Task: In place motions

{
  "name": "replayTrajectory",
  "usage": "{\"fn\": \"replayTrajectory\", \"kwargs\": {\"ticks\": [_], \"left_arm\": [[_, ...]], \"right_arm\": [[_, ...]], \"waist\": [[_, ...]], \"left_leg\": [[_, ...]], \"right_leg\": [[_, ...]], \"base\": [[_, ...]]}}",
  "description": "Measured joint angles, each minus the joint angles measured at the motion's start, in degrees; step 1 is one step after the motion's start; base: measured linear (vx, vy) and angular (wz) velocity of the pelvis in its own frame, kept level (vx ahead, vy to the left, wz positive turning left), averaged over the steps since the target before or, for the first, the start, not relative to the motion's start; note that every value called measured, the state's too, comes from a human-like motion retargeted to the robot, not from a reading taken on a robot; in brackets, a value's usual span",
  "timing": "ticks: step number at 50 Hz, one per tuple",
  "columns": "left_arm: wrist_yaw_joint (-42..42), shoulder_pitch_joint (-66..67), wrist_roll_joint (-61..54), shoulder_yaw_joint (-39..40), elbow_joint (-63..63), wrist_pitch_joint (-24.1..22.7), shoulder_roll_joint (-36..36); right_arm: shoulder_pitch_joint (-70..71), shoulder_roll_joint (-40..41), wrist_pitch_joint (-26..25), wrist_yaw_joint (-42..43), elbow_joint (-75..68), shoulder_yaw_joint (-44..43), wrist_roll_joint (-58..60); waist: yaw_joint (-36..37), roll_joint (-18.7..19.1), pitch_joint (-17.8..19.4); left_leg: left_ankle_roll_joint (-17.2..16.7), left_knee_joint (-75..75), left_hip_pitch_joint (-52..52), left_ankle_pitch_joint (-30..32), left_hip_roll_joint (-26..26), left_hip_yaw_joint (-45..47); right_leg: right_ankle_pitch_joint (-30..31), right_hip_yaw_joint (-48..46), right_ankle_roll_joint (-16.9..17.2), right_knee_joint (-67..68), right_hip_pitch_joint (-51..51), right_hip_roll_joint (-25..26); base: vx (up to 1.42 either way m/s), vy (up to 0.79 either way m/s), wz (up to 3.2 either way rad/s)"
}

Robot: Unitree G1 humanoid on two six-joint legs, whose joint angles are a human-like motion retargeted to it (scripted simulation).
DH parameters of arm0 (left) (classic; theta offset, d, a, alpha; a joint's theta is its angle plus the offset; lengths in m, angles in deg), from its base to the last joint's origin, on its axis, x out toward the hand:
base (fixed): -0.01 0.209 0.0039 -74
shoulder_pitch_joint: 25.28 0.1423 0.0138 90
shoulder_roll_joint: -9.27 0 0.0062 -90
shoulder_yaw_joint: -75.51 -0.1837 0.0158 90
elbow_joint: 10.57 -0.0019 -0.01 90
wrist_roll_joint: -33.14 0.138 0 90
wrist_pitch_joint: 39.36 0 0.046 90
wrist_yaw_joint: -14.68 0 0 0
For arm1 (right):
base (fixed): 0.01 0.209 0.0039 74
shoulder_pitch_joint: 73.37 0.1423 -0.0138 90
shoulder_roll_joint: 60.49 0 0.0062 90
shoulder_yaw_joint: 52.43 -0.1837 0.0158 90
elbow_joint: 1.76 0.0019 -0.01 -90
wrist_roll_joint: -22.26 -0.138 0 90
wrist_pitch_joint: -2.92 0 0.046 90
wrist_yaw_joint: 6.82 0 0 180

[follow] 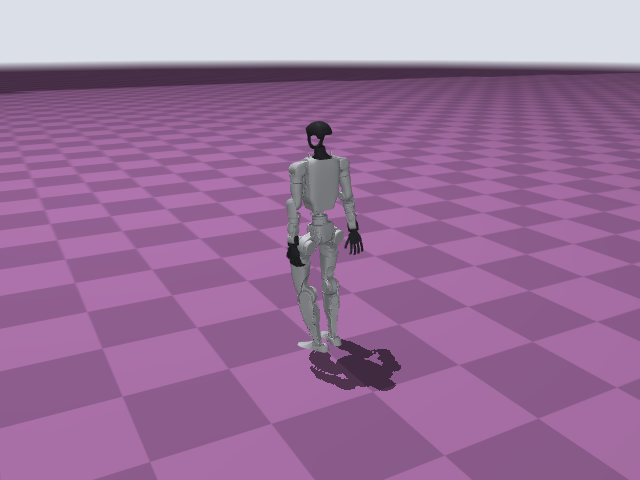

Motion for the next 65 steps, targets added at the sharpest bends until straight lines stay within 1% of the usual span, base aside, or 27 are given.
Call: {"fn": "replayTrajectory", "kwargs": {"ticks": [2,5,7,12,17,22,26,27,28,30,33,35,37,41,44,48,51,54,55,57,58,59,60,61,62,63,65], "left_arm": [[-0.2,0.4,-0.4,0.7,-1.4,0.4,-0.2],[0.2,-0.6,-1.7,1.8,-1.8,0.4,-0.7],[-0.2,-0.2,-2.3,1.7,-0.5,0.2,-0.7],[-0.3,-1.0,-1.5,1.9,-1.9,0.6,-1.1],[-1.1,-0.4,-2.6,2.0,-1.2,0.3,-1.8],[-0.6,0.2,-2.1,1.6,-1.7,0.4,-1.7],[0.0,1.3,-2.2,2.0,-1.2,0.2,-1.4],[0.2,1.5,-2.3,2.0,-1.2,0.1,-1.3],[0.5,1.7,-2.3,2.1,-1.2,0.1,-1.2],[0.9,2.0,-2.6,2.0,-1.4,0.0,-0.9],[0.3,-0.7,-2.8,1.6,-2.6,0.7,0.0],[0.9,-4.4,-2.6,0.8,-2.3,1.3,0.7],[1.5,-5.6,-3.2,-2.3,0.8,0.7,1.4],[-0.7,-6.8,-1.2,-4.4,4.6,1.0,3.1],[1.3,-8.0,-0.7,-4.5,5.1,0.8,2.8],[0.5,-7.7,-2.7,-4.7,5.6,-0.1,1.7],[-0.4,-6.6,-1.9,-4.3,5.2,0.0,1.0],[0.0,-5.2,-1.2,-4.2,3.5,-0.2,0.4],[-0.1,-4.6,-1.0,-3.9,3.0,-0.2,0.2],[-0.6,-2.9,-0.5,-2.8,1.5,0.0,0.0],[-0.8,-1.9,-0.2,-2.0,0.7,0.1,-0.1],[-0.8,-1.5,-0.1,-1.0,-0.3,0.3,-0.2],[-0.8,-1.4,0.0,0.0,-1.4,0.5,-0.3],[-0.3,-1.8,-0.7,0.3,-1.9,0.7,-0.8],[0.1,-2.1,-1.4,0.7,-2.1,0.7,-1.2],[0.4,-2.2,-2.4,1.4,-1.7,0.4,-1.5],[-0.5,-1.5,-3.6,2.2,0.2,-0.2,-1.4]], "right_arm": [[0.6,-0.1,-0.2,-0.1,0.1,-0.4,-0.2],[3.0,-0.1,-0.2,-0.7,1.6,-0.8,-1.5],[3.7,-0.2,0.7,-0.9,3.2,-0.6,-2.3],[4.4,-0.4,1.2,-0.6,5.1,-1.4,-1.7],[4.7,-0.5,1.7,-0.8,5.2,-1.2,-2.2],[3.6,-0.2,1.5,-0.7,4.6,-0.9,-1.4],[2.0,0.2,1.4,-0.9,3.9,-0.7,-1.0],[1.7,0.3,1.4,-1.1,3.7,-0.7,-0.9],[1.3,0.3,1.4,-1.2,3.6,-0.8,-0.7],[0.7,0.3,1.2,-1.3,3.1,-0.9,-0.3],[1.2,0.8,0.3,-1.0,2.9,-1.2,-1.3],[2.5,1.3,1.2,-0.6,3.4,-2.4,-4.0],[2.4,0.7,3.2,-1.6,4.9,-2.7,-6.9],[2.0,0.6,1.7,-2.2,5.4,-0.8,-4.6],[2.7,0.8,1.3,-1.3,3.6,-1.3,-4.2],[1.4,0.4,1.7,-2.0,4.3,-0.5,-3.3],[0.4,0.3,1.7,-0.6,3.9,-0.4,-2.9],[0.1,0.4,0.9,-0.2,2.3,-0.8,-3.0],[0.0,0.4,0.6,-0.1,1.9,-0.8,-2.8],[-0.2,0.3,0.1,0.6,0.9,-0.5,-1.5],[-0.3,0.1,-0.3,1.1,0.5,-0.1,-0.6],[0.1,0.0,-0.6,1.3,0.0,0.2,0.5],[0.8,-0.1,-1.0,1.4,-0.5,0.5,1.8],[1.6,-0.1,-1.2,0.9,0.0,-0.2,2.3],[2.5,-0.1,-1.2,0.4,0.6,-0.5,2.5],[3.3,-0.2,-0.9,0.0,1.4,-0.3,2.1],[4.8,-0.4,0.1,-0.7,3.6,1.0,0.4]], "waist": [[5.0,-2.1,-0.8],[3.5,-3.6,1.5],[4.1,-4.7,2.7],[6.9,-6.5,2.4],[8.2,-7.4,2.8],[7.4,-6.5,1.9],[6.4,-4.5,1.2],[6.4,-3.8,1.0],[6.1,-3.1,0.7],[4.3,-0.6,0.2],[-1.1,3.2,0.4],[1.0,3.4,3.4],[1.6,3.3,4.5],[1.3,4.6,3.1],[0.8,5.4,3.9],[1.0,5.8,3.1],[1.6,4.9,2.6],[-5.9,5.4,4.3],[-9.3,5.3,4.6],[-14.8,3.6,3.2],[-15.1,2.0,1.6],[-8.4,0.2,0.3],[2.0,-1.8,-0.9],[5.7,-2.2,-0.1],[6.8,-2.6,0.9],[2.6,-3.0,2.4],[2.8,-4.6,4.1]], "left_leg": [[0.2,7.5,-3.4,1.1,0.3,5.2],[1.2,24.6,-12.4,11.2,1.7,4.7],[3.1,35.9,-18.8,14.8,3.9,5.9],[4.9,55.3,-31.2,8.6,7.6,8.4],[4.7,60.0,-34.2,7.0,7.5,8.7],[3.1,47.1,-25.4,8.5,4.0,7.6],[0.4,21.7,-10.6,11.7,-1.2,4.0],[-0.2,14.9,-6.6,9.7,-2.1,3.1],[-0.4,9.6,-2.8,2.6,-2.7,2.5],[1.0,-0.1,2.7,-2.3,-1.0,3.4],[0.7,-5.5,1.9,2.3,1.4,-2.9],[1.2,-5.8,1.3,3.3,2.7,-1.6],[1.4,-6.5,1.3,3.0,2.6,-1.8],[2.3,-6.6,-1.6,3.8,3.5,-0.6],[2.5,-6.8,-1.8,4.6,4.3,-2.0],[2.2,-7.2,-2.2,4.7,4.7,-2.1],[1.7,-7.9,-1.2,4.6,3.9,-1.6],[0.8,-7.2,0.0,4.8,3.0,-9.9],[0.6,-6.8,0.1,4.9,2.0,-13.3],[0.4,-4.9,-0.4,4.5,-1.4,-18.0],[0.5,-3.6,-0.7,3.9,-3.4,-17.3],[0.4,-1.8,-0.9,2.6,-3.4,-10.1],[0.4,0.2,-1.0,1.0,-2.5,0.2],[0.4,4.2,-2.7,2.3,-1.2,3.6],[0.5,8.9,-4.9,4.6,-0.6,4.8],[0.6,14.9,-8.0,9.0,-1.2,1.7],[1.3,27.7,-15.3,17.2,0.7,2.9]], "right_leg": [[0.9,5.9,2.5,-3.6,1.4,-2.0],[2.9,4.5,2.9,-5.6,1.3,-3.9],[3.6,4.8,2.1,-6.8,2.0,-4.0],[5.1,5.9,0.7,-7.8,0.7,-4.9],[5.6,6.2,0.4,-8.3,0.7,-5.7],[4.9,5.0,0.8,-8.5,1.7,-5.8],[3.3,4.4,1.1,-7.1,2.6,-3.9],[2.6,4.5,1.1,-6.1,2.7,-3.2],[1.7,4.4,1.1,-4.8,2.4,-2.7],[-0.1,3.7,1.2,-0.7,1.6,-0.8],[5.3,-1.7,2.4,8.9,-3.7,0.4],[12.8,1.1,7.7,22.4,-11.2,-1.8],[16.0,5.3,10.2,33.2,-18.7,-1.7],[10.1,4.2,4.9,51.2,-31.7,-3.7],[8.8,4.9,5.4,54.7,-34.6,-1.8],[9.5,7.1,7.7,49.0,-31.7,0.6],[10.8,9.2,8.1,37.1,-24.2,1.9],[11.3,2.8,8.8,19.7,-12.2,1.1],[9.5,-0.6,7.9,13.9,-8.3,0.8],[-0.7,-12.0,2.3,3.3,-0.6,0.2],[0.0,-17.5,-0.3,-2.6,2.2,0.0],[0.8,-11.4,-0.8,-5.3,3.0,0.4],[1.7,0.4,-0.3,-6.5,2.9,0.9],[1.9,5.0,2.4,-4.9,1.6,-1.3],[2.4,6.7,3.8,-4.1,0.6,-2.9],[3.6,2.3,2.4,-4.6,0.4,-3.3],[3.9,3.0,1.1,-5.8,1.3,-3.6]], "base": [[0.00,0.08,-1.88],[-0.21,0.05,0.45],[-0.12,0.01,0.17],[-0.03,0.03,-0.06],[0.00,0.00,0.00],[0.05,0.01,0.09],[0.13,-0.02,-0.08],[0.16,-0.07,-0.33],[0.18,-0.09,-0.13],[0.18,-0.10,0.33],[-0.14,-0.09,0.71],[-0.44,-0.06,-0.49],[-0.22,-0.01,-0.30],[-0.09,0.00,-0.32],[-0.11,-0.02,0.30],[0.03,-0.01,-0.06],[0.09,0.00,0.08],[0.17,-0.01,2.38],[0.24,-0.03,3.05],[0.29,-0.05,2.22],[0.24,0.00,-1.21],[0.14,0.06,-4.92],[-0.06,0.11,-5.94],[-0.20,0.11,-4.18],[-0.30,0.08,0.02],[-0.26,0.05,1.08],[-0.18,0.02,0.28]]}}
